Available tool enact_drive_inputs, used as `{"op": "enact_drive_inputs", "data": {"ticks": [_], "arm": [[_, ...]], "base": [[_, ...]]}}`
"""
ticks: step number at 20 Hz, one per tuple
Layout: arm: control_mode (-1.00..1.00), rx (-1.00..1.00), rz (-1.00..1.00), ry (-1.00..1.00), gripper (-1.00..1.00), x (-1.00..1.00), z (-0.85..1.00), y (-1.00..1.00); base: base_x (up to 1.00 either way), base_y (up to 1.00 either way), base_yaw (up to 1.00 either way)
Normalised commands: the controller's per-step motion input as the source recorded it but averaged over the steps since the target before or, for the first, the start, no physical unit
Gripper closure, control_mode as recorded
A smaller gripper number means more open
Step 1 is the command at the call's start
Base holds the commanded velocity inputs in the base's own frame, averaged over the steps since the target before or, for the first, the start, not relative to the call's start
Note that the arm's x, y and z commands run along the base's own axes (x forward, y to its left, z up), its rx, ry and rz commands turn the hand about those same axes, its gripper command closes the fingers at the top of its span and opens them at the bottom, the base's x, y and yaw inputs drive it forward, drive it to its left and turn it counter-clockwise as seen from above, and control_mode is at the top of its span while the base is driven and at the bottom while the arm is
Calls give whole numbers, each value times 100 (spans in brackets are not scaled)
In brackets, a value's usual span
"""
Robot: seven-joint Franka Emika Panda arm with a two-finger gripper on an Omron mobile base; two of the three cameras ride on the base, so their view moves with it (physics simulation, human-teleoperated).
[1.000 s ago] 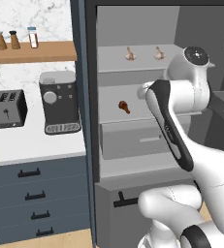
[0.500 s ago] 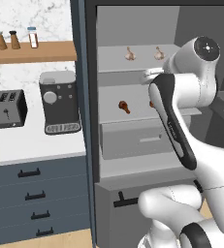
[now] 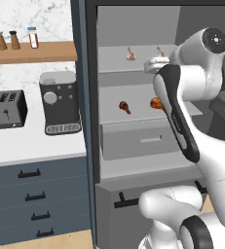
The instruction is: Place one garlic and one chicken drumstick in each tupperware on the nearby counter, to pack two identical lunches.
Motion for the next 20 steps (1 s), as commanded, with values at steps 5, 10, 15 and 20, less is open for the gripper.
{"op": "enact_drive_inputs", "data": {"ticks": [5, 10, 15, 20], "arm": [[-100, 10, -2, 3, -100, 56, 0, -19], [-100, -6, 0, -1, -100, 70, 0, 2], [-100, -8, 0, 1, -100, 82, -9, 0], [-100, -1, 0, 3, -100, 81, -18, 3]], "base": [[0, 0, 0], [0, 0, 0], [0, 0, 0], [0, 0, 0]]}}
